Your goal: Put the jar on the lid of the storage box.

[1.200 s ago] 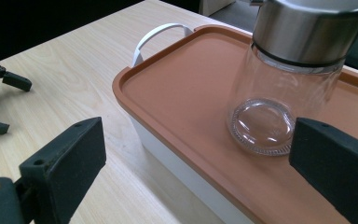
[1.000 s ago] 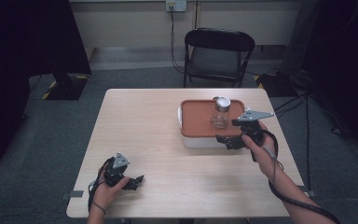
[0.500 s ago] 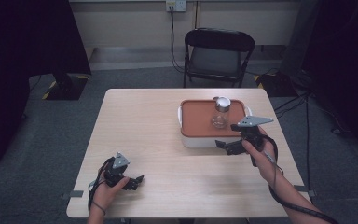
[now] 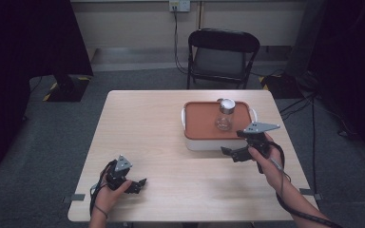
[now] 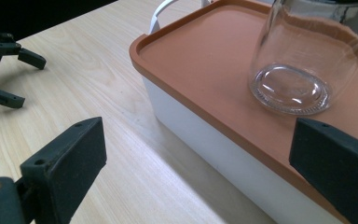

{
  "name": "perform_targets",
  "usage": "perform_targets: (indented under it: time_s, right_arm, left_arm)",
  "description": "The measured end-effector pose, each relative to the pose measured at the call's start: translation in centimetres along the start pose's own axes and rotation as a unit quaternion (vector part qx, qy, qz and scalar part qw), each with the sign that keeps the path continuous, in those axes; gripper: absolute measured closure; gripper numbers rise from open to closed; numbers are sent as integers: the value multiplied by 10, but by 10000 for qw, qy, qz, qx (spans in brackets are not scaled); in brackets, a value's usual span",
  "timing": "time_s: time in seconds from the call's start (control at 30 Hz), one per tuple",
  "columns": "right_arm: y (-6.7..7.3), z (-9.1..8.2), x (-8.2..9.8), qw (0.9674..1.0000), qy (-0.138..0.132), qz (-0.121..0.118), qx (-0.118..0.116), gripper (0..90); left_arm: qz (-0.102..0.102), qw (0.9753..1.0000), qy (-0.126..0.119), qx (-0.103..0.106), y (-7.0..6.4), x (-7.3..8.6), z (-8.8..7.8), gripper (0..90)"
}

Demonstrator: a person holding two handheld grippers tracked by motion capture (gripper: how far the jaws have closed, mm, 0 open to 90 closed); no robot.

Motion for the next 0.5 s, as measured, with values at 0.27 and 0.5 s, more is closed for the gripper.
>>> perform_targets:
  time_s: [0.27,0.5]
  right_arm:
    - [1,-1,7,10000,37,-26,-3,30]
    - [0,-4,11,10000,35,-38,-32,30]
  left_arm:
    - [0,10000,-1,-1,0,0,0,4]
    - [1,10000,1,0,0,0,0,4]
Point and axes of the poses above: each handheld gripper's, and its own axes: z roughly forward along the jaws, x roughly out of its underside, y roughly to its left, the point moved 5 cm from there along z, roughly forward along the jaws, and after that the axes turned 7 degrees about -y, right-handed, at the moved point
